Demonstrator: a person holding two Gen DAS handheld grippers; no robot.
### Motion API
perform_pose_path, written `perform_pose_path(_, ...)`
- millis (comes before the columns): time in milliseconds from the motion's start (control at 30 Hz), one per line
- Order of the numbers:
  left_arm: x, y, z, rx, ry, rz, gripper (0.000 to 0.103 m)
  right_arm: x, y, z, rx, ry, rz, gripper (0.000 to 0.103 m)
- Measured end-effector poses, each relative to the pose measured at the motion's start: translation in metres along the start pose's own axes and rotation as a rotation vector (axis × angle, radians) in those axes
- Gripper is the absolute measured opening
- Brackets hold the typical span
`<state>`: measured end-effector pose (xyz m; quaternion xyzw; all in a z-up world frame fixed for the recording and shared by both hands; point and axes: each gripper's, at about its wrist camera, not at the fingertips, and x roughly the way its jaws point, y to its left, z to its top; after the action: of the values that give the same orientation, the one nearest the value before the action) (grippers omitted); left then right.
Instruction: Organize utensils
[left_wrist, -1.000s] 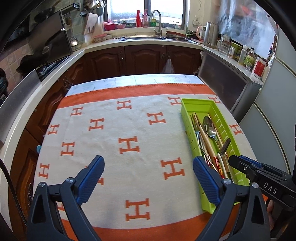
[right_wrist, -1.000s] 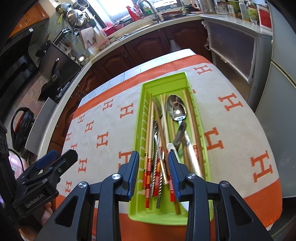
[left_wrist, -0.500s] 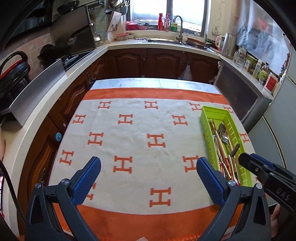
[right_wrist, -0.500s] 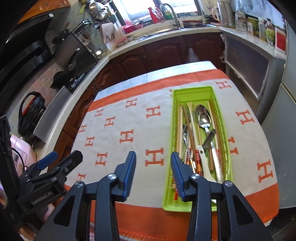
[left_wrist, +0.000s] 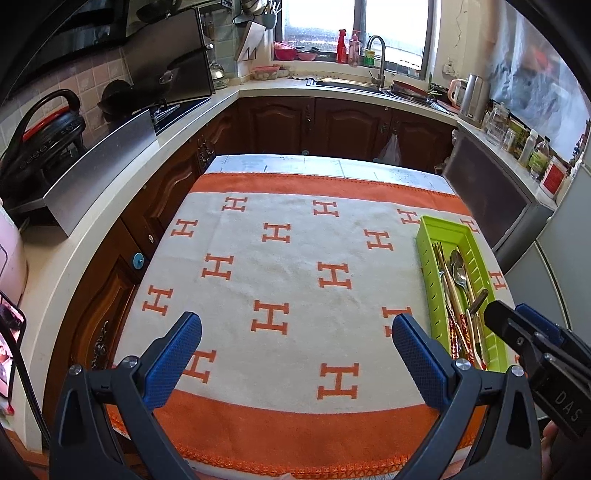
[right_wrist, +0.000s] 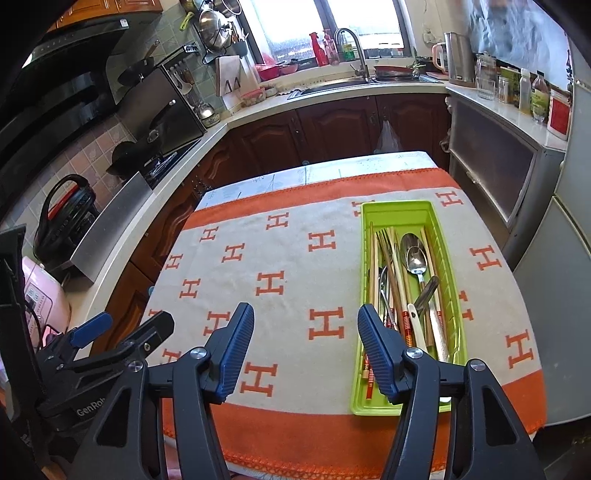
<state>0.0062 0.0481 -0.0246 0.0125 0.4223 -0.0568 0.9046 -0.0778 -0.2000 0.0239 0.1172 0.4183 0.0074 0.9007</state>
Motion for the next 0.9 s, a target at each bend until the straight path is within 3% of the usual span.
perform_pose_path(900, 0.000, 0.007, -0.009, -0.003, -0.003, 0.015, 0.102, 0.006, 0.019, -0.013, -0.044, 0.013, 0.007, 0.060)
